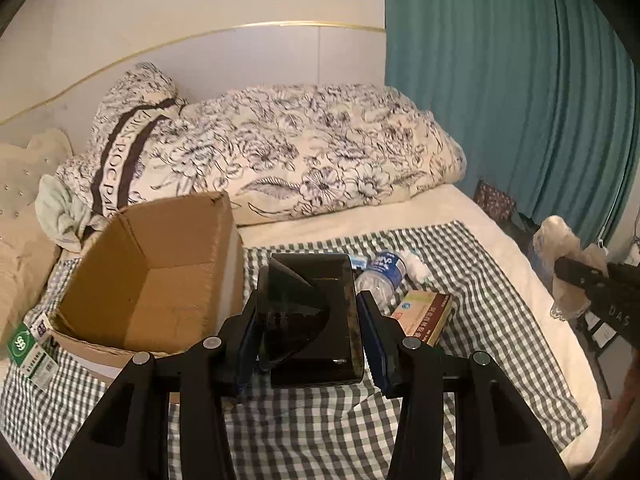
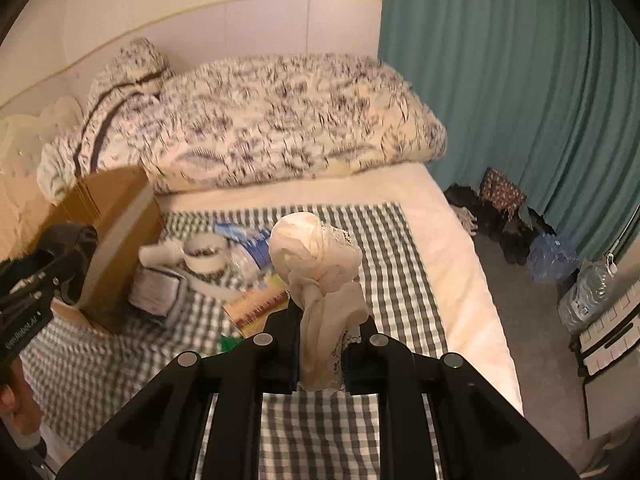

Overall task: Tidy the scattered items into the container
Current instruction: 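Carry the beige cloth and black case with both tools toward the cardboard box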

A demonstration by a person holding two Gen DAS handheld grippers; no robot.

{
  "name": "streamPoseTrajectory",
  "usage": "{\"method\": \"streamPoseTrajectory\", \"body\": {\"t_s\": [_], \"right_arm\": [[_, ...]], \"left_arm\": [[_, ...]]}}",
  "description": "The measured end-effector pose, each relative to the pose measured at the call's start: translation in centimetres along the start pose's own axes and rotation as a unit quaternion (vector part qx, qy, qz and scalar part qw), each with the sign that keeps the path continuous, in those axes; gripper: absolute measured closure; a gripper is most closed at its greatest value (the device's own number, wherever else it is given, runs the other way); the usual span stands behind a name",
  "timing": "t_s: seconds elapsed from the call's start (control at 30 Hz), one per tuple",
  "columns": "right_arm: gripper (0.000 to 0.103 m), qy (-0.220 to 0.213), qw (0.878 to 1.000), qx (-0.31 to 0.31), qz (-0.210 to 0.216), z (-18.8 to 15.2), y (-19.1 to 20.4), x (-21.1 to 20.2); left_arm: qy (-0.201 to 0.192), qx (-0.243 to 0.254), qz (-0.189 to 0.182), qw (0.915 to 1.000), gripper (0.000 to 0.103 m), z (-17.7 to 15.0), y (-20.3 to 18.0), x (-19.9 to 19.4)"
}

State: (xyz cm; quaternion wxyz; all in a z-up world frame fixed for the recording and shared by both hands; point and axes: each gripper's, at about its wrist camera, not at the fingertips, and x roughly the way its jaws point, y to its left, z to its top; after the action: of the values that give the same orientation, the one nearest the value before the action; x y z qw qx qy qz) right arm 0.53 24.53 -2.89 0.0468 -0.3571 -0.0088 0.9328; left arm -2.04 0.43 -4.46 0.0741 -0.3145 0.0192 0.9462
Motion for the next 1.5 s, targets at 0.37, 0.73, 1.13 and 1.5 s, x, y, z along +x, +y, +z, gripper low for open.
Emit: {"method": "streamPoseTrajectory", "body": {"t_s": [0.37,0.73,1.13,1.5], "right_arm": [[0.089,-0.05,0.998,-0.008,0.023,2.8,4.1,-4.0],[0.089,-0.082,0.995,-0.03,0.051,5.3,9.6,-6.5],[0.089,-0.101,0.99,-0.056,0.087,7.3,16.3,-7.1],[0.089,-0.103,0.986,-0.061,0.12,8.8,20.1,-6.8]], "left_arm": [[-0.028,-0.012,0.015,0.9994,0.056,1.8,3.7,-4.0],[-0.052,-0.033,0.049,0.9969,0.056,3.3,9.6,-6.7],[-0.058,-0.043,0.084,0.9939,0.056,3.7,14.9,-8.0],[-0.062,-0.046,0.1,0.992,0.056,4.5,17.8,-8.0]]}}
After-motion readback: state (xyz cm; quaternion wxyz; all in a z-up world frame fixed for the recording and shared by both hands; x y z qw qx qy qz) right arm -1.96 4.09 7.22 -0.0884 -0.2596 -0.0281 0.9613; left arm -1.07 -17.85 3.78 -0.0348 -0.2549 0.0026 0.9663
